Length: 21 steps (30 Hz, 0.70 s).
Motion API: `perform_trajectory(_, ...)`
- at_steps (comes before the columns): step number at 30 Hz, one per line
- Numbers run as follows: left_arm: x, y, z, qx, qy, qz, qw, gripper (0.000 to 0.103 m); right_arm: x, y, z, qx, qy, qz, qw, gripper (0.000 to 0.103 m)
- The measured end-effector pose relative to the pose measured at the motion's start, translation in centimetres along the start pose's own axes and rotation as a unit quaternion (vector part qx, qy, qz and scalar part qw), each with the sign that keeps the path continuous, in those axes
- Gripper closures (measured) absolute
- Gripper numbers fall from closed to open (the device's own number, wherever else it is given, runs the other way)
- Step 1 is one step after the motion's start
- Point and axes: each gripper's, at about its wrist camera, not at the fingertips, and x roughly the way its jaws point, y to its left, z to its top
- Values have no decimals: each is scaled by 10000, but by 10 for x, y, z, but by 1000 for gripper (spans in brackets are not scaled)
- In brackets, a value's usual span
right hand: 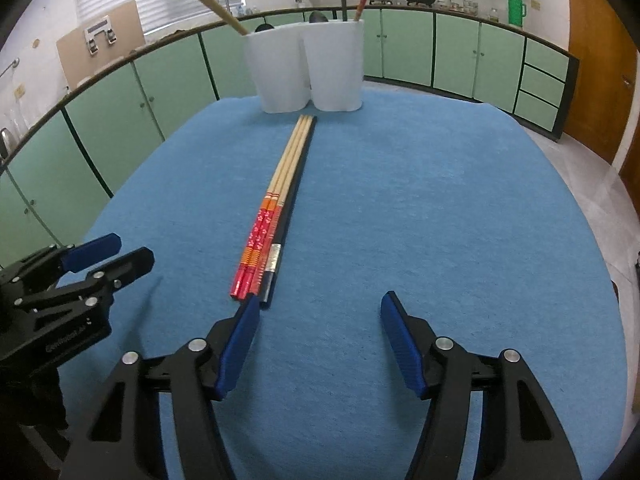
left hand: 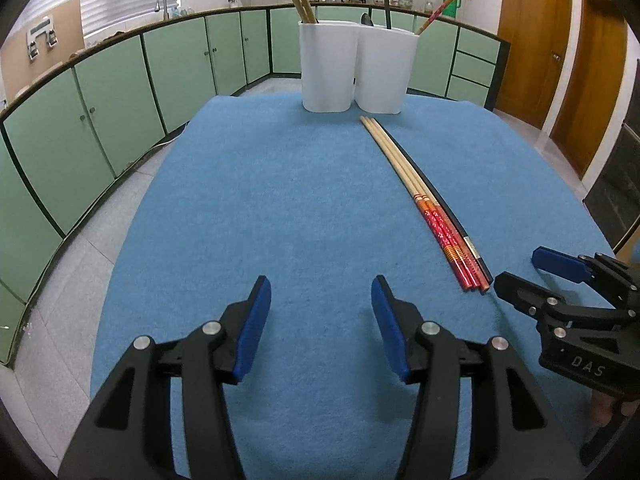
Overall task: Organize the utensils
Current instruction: 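Move both open tools back to the chopsticks on the mat, then grasp the other black chopstick with the right tool while the left grasps a red-patterned one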
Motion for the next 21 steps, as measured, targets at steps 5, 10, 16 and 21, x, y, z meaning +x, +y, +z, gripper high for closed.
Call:
perform_trajectory(5, 1, -3, 1, -3, 11, -4, 10000, 51, 6, 6, 3, -152, 58, -165, 9997, 41)
perform_trajectory(10, 1, -2, 2, -2, 12, 20, 10000, 50, 5, -2, 4, -29, 32, -472, 9989, 43)
perform_trajectory(16, 1, -4, 1, -11, 26, 9, 10000, 49, 7, 2, 6, -20, 21, -17, 10000, 60)
perform_trajectory(21, -2, -14, 1, 58, 42, -91, 9999, 46, 11, 7, 9, -132, 98, 208, 9996, 96)
